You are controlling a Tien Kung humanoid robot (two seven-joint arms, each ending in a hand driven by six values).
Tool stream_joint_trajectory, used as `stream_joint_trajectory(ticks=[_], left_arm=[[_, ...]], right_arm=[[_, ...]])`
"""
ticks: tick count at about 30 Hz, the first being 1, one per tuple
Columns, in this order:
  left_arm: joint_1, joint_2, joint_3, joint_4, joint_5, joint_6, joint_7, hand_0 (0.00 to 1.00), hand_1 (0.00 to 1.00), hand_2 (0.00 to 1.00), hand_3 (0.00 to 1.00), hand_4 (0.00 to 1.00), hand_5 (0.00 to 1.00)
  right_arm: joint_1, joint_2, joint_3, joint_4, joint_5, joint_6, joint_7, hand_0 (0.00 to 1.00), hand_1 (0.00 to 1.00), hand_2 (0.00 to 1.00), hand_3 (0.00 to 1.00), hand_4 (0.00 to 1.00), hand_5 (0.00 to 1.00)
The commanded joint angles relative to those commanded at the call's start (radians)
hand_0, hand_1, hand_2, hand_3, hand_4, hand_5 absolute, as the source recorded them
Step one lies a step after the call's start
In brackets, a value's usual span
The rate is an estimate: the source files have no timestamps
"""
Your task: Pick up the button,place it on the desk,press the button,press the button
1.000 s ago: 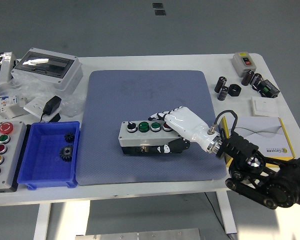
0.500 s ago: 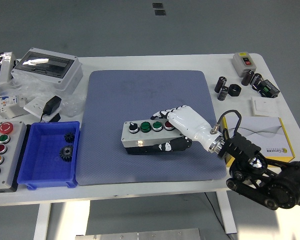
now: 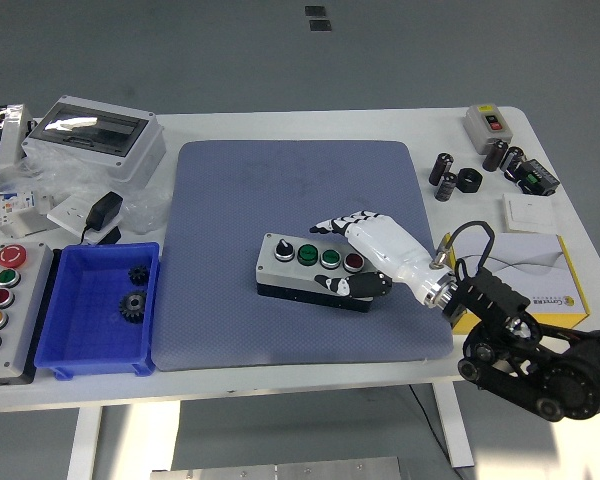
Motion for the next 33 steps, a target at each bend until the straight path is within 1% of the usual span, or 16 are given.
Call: stream_joint_trajectory(ticks=[1,6,11,14,18,19,22,27,30,31,33], left_arm=[[0.0,0.0,0.001,0.0,-0.001,0.0,0.0,0.628,0.59,0.524,0.581,0.622,0.156],[0.002,-0.001,0.002,0.0,0.001,-0.002,0.001,0.628,0.59,0.524,0.581,0.622,0.156],[0.003,-0.003,0.002,0.0,0.003,-0.004,0.002,0.628,0.588,0.52,0.579,0.619,0.153],[0.004,-0.004,0.004,0.0,0.0,-0.004,0.001,0.628,0.587,0.519,0.579,0.615,0.148],[0.005,-0.006,0.006,0.0,-0.002,-0.004,0.001,0.628,0.587,0.519,0.579,0.615,0.148],[0.005,-0.006,0.005,0.0,-0.001,-0.004,0.002,0.628,0.585,0.517,0.579,0.613,0.146],[0.008,-0.007,0.003,0.0,0.0,-0.004,0.003,0.628,0.585,0.517,0.579,0.613,0.146],[0.009,-0.008,0.005,0.0,-0.004,-0.003,0.002,0.628,0.583,0.517,0.579,0.607,0.139],[0.011,-0.008,0.006,0.0,-0.005,-0.003,0.002,0.628,0.583,0.517,0.579,0.607,0.139],[0.011,-0.008,0.007,0.0,-0.007,-0.003,0.001,0.627,0.581,0.516,0.579,0.602,0.134],[0.011,-0.008,0.009,0.0,-0.011,-0.002,0.0,0.627,0.581,0.516,0.579,0.602,0.134]], right_arm=[[0.0,-0.004,0.001,0.005,0.005,0.001,0.0,0.802,0.745,0.753,0.829,0.612,0.072],[-0.002,-0.027,0.001,0.034,0.036,0.007,0.001,0.802,0.745,0.753,0.829,0.612,0.072],[-0.004,-0.041,0.003,0.053,0.048,0.008,0.001,0.795,0.742,0.752,0.829,0.617,0.083],[-0.013,-0.059,0.022,0.083,0.064,0.011,-0.002,0.798,0.745,0.753,0.831,0.62,0.093],[-0.041,-0.106,0.071,0.151,0.074,0.031,-0.02,0.798,0.745,0.753,0.831,0.62,0.093],[-0.048,-0.118,0.081,0.164,0.073,0.036,-0.025,0.796,0.747,0.757,0.834,0.629,0.112],[-0.076,-0.154,0.112,0.204,0.088,0.044,-0.03,0.796,0.747,0.757,0.834,0.629,0.112],[-0.127,-0.197,0.155,0.24,0.113,0.05,-0.027,0.795,0.749,0.761,0.836,0.643,0.117],[-0.159,-0.22,0.186,0.263,0.132,0.064,-0.028,0.795,0.749,0.761,0.836,0.643,0.117],[-0.174,-0.231,0.206,0.282,0.154,0.077,-0.028,0.801,0.757,0.779,0.862,0.746,0.219],[-0.206,-0.254,0.25,0.325,0.21,0.109,-0.032,0.801,0.757,0.779,0.862,0.746,0.219]])
